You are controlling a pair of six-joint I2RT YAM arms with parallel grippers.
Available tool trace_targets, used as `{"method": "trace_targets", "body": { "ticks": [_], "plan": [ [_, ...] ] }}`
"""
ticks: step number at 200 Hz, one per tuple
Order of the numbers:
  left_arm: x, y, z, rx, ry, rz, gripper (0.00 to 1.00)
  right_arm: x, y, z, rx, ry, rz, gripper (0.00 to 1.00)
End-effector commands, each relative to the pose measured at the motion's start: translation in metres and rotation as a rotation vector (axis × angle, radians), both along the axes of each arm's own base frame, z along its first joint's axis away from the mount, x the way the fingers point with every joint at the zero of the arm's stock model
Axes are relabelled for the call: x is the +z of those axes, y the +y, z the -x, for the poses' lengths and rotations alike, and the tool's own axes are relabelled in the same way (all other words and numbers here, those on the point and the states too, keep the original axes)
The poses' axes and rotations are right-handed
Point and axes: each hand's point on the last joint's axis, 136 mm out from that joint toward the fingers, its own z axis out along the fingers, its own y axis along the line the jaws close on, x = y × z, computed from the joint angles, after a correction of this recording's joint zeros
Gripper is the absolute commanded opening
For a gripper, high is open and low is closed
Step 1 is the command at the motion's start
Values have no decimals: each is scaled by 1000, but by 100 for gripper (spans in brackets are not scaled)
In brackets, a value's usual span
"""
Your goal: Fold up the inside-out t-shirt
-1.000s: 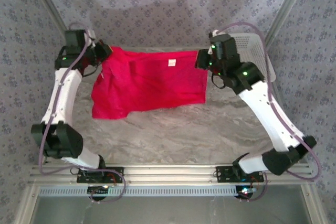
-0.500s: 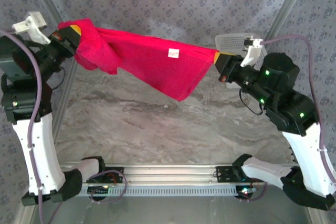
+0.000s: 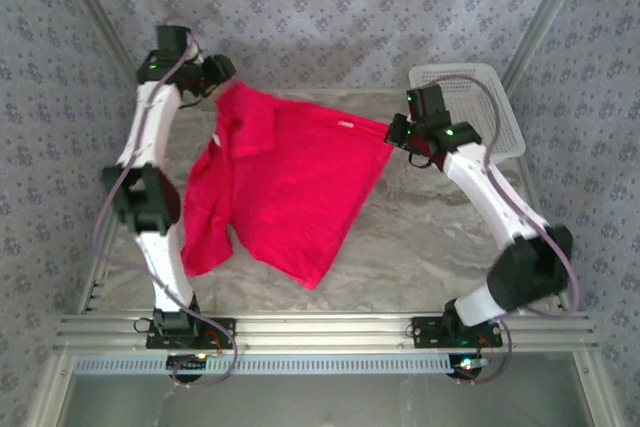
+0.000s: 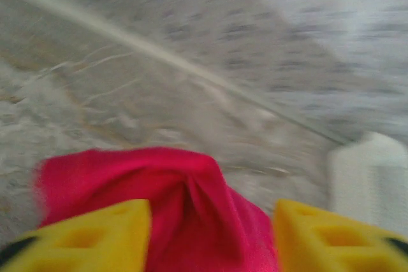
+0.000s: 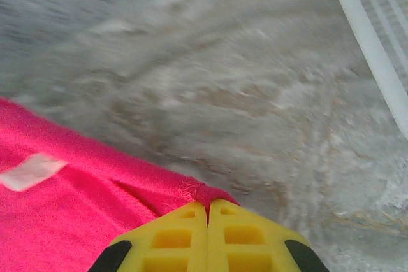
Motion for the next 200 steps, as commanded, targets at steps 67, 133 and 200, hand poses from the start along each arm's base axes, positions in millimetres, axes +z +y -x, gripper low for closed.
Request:
{"method": "trace_targets", "body": {
  "ticks": [67,133,200],
  "plan": [
    [-5,-4,70,15,56,-68,73,-74,-3,-31,-64,164,70,0],
    [-107,-12,189,-5,221,43,70,-67,37,5,76,135,258,60],
    [-191,14,168,112,376,97,67,-176,89,10,245,337,132,23]
  ]
}}
